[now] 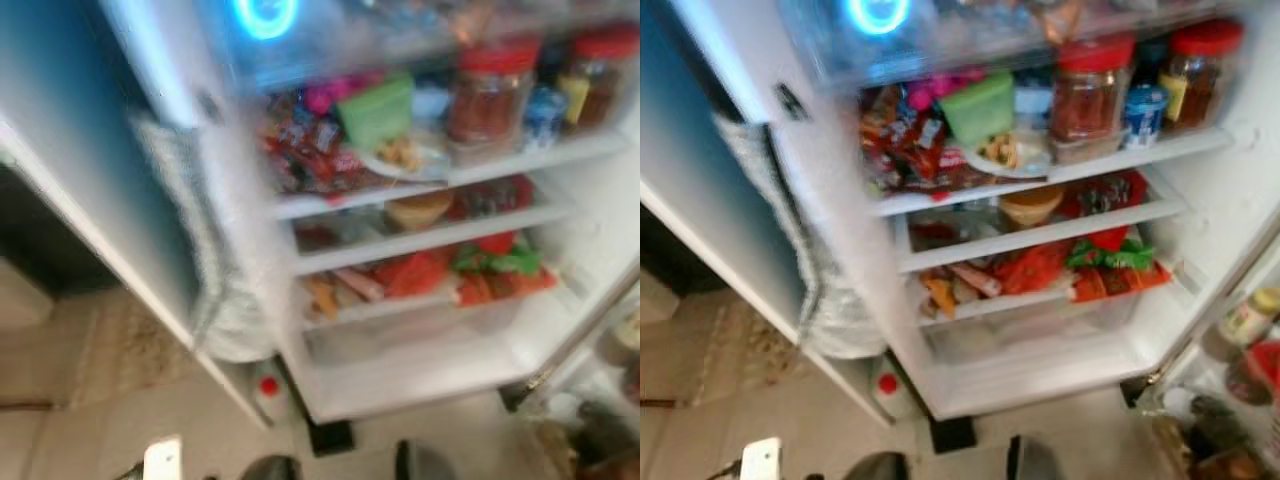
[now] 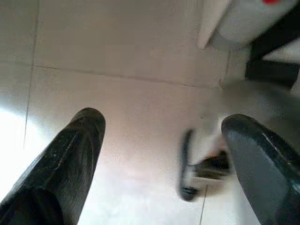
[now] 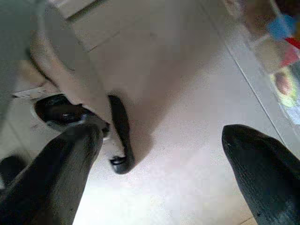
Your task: Restocking fridge
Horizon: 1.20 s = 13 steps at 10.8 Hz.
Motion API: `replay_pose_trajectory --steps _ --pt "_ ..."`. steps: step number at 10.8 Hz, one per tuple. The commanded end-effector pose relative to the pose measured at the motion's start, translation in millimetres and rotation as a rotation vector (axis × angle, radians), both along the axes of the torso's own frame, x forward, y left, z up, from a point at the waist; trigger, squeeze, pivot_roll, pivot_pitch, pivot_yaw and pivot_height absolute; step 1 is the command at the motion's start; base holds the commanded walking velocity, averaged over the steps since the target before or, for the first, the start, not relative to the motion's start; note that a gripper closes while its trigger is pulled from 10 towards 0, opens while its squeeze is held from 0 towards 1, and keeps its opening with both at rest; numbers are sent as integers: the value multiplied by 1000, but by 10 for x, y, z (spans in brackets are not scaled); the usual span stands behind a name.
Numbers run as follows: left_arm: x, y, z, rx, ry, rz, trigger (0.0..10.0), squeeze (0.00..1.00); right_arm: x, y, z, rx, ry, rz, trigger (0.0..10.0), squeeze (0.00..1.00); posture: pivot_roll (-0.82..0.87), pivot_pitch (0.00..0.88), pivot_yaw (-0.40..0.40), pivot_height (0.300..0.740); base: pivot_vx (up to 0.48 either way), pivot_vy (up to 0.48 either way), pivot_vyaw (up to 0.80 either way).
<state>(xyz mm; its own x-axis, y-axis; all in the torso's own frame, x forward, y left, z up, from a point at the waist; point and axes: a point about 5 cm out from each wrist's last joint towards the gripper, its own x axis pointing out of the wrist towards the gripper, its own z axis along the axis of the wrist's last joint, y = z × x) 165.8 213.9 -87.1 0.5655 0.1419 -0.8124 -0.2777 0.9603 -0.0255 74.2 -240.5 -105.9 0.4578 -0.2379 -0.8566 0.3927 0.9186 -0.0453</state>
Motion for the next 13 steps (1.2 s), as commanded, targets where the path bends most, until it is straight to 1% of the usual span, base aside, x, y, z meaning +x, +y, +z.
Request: replay_pose_trajectory --steps 1,4,6,7,9,11,12,13 --pt "-109 98 -26 24 31 8 10000 0 -54 82 -32 27 17 -5 10000 0 -146 43 116 625 0 480 0" --pt "-129 80 -39 18 38 4 10000 0 -58 83 -34 30 21 -1 10000 0 -144 37 115 625 0 407 0" --pt "-127 67 -40 27 40 -29 10000 0 -46 100 -33 60 2 -8 10000 0 -145 38 113 630 0 0 0" --pt "-126 60 -40 20 36 -23 10000 0 -37 110 -33 69 4 21 10000 0 -147 41 111 650 0 0 0" --pt "-117 41 -40 13 33 -26 10000 0 -39 109 -35 67 8 14 10000 0 -150 43 110 680 0 0 0" --pt "-114 25 -43 10 33 -31 10000 0 -36 110 -35 71 8 12 10000 0 -142 50 110 720 0 0 0" --pt "-119 23 -45 9 34 -29 10000 0 -35 110 -35 71 8 14 10000 0 -141 52 111 735 0 0 0" --pt "-121 16 -47 7 35 -34 10000 0 -33 111 -35 71 8 14 10000 0 -141 55 114 740 0 0 0"
